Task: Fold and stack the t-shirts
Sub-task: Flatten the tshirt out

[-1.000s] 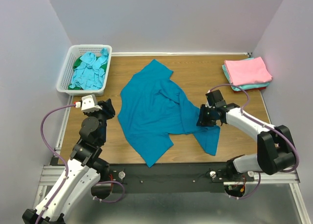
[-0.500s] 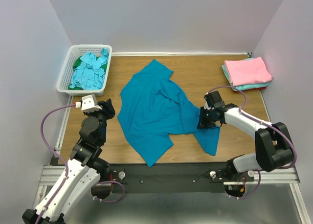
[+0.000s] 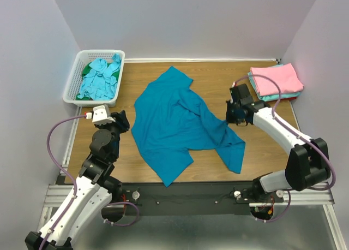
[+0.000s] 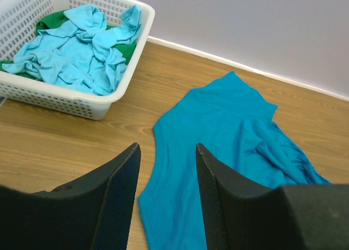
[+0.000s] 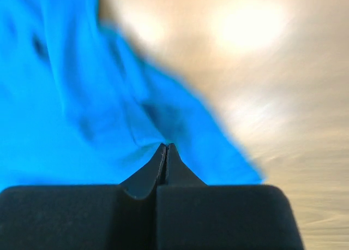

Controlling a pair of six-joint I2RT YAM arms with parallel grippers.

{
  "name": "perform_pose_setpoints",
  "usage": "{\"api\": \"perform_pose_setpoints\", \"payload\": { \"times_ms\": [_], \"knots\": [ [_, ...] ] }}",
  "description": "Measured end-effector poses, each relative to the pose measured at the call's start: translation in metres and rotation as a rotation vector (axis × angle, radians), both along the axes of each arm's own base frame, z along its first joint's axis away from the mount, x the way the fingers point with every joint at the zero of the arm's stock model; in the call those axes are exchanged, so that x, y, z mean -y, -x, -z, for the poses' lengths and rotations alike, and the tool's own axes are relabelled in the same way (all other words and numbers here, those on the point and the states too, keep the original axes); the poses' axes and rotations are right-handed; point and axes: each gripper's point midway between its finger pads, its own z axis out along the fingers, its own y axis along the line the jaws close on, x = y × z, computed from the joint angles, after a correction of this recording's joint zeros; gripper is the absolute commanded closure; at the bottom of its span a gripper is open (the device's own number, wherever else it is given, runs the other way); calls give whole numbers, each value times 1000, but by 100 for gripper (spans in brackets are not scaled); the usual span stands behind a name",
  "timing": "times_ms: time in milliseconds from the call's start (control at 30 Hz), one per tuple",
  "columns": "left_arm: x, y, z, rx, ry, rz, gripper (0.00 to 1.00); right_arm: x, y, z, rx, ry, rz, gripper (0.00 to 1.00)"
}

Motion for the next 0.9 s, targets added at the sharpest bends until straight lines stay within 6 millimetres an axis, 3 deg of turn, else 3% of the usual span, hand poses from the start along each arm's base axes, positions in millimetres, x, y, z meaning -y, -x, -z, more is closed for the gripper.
{"api": "perform_pose_setpoints", "payload": {
  "times_ms": [133,267,500,767,833,900],
  "knots": [
    [1,0,1,-4,-2,3,47,25,-55,-57,191,172,65,99],
    [1,-1,1,-4,-2,5,47,50,-94,-82,267,345,118,99],
    [3,-3,5,-20,-9,10,47,93,-155,-85,276,593,177,99],
    [6,-7,15,-56,-26,13,47,141,-211,-86,294,689,258,96],
    [6,-7,16,-59,-28,12,47,151,-224,-84,296,697,278,92],
    [6,-8,17,-62,-29,12,47,157,-234,-80,297,701,290,75]
  ]
}}
